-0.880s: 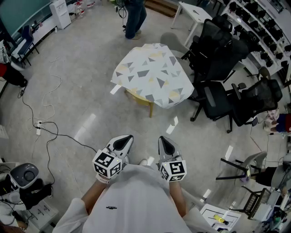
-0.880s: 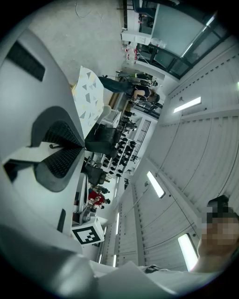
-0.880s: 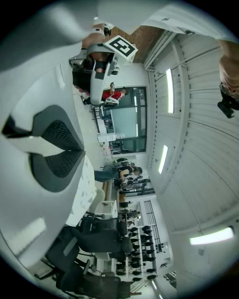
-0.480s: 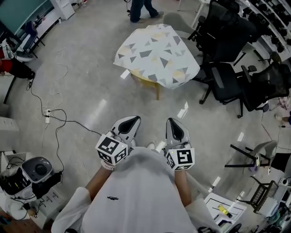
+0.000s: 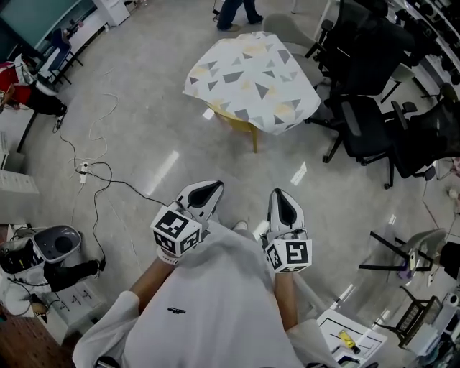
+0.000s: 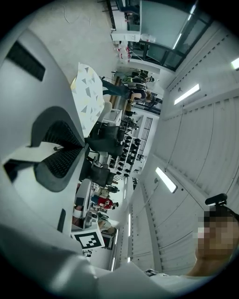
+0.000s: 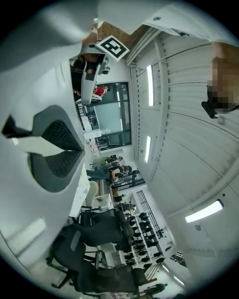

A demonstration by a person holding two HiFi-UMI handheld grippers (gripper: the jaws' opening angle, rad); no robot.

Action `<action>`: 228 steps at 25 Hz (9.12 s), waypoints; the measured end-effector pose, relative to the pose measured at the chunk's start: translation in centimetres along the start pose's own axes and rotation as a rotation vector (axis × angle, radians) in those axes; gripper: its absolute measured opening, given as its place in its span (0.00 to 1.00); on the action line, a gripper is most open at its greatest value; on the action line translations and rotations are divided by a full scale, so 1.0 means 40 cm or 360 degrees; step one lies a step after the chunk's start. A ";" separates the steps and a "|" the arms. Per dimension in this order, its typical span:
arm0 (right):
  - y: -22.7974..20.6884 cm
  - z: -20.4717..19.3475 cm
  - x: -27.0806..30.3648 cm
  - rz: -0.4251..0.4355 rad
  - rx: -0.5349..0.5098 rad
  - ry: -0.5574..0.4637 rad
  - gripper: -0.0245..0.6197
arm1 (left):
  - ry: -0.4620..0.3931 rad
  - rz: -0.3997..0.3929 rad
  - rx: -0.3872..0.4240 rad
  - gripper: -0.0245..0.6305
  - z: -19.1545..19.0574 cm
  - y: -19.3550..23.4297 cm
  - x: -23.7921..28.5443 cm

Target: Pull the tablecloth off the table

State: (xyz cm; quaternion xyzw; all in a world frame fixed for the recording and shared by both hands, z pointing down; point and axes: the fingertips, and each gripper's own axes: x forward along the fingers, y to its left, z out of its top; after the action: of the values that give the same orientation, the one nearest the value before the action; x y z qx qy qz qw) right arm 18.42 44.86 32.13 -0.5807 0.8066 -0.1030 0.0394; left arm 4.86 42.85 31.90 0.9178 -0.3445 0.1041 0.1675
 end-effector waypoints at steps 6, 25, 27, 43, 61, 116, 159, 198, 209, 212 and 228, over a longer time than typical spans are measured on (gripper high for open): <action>-0.030 -0.018 0.003 0.0029 0.0028 0.0021 0.03 | 0.0002 0.0051 -0.0015 0.05 -0.006 -0.009 0.008; -0.038 0.054 0.614 0.0107 -0.0106 0.0125 0.03 | -0.0084 0.0019 -0.0148 0.05 0.220 0.494 0.265; -0.037 0.075 0.701 0.0096 -0.0088 0.0132 0.03 | -0.0098 -0.0008 -0.0156 0.05 0.266 0.560 0.288; -0.003 0.149 1.138 0.0118 -0.0158 0.0139 0.03 | -0.0101 -0.0048 -0.0169 0.05 0.427 0.921 0.427; -0.103 0.149 1.221 0.0252 -0.0121 0.0253 0.03 | -0.0065 0.0134 -0.0375 0.05 0.425 0.993 0.492; -0.090 -0.471 1.363 0.0541 -0.0063 0.0942 0.03 | 0.0177 0.0470 -0.1711 0.46 -0.418 1.329 0.783; -0.235 -0.313 1.195 -0.0112 -0.0678 0.0836 0.06 | -0.0076 0.0098 -0.1171 0.05 0.258 1.151 0.716; -0.064 0.826 1.027 0.0325 -0.1057 0.0315 0.05 | -0.0884 -0.0371 -0.0053 0.05 1.171 0.733 0.293; 0.106 0.769 0.841 0.0968 -0.0830 0.0692 0.05 | -0.0748 -0.0408 -0.0043 0.05 1.143 0.635 0.091; 0.165 0.761 0.778 0.1144 -0.0803 0.0733 0.05 | -0.0768 -0.0414 -0.0035 0.05 1.137 0.612 0.028; 0.282 0.629 0.729 0.1655 -0.0452 0.0912 0.05 | -0.0657 -0.0018 -0.0268 0.05 0.961 0.700 -0.023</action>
State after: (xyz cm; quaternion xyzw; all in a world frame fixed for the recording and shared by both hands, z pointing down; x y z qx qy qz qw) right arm 3.15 17.73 6.83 -0.0594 0.9688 -0.1139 -0.2118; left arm -11.60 9.04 2.78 0.9044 -0.3739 -0.1159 0.1700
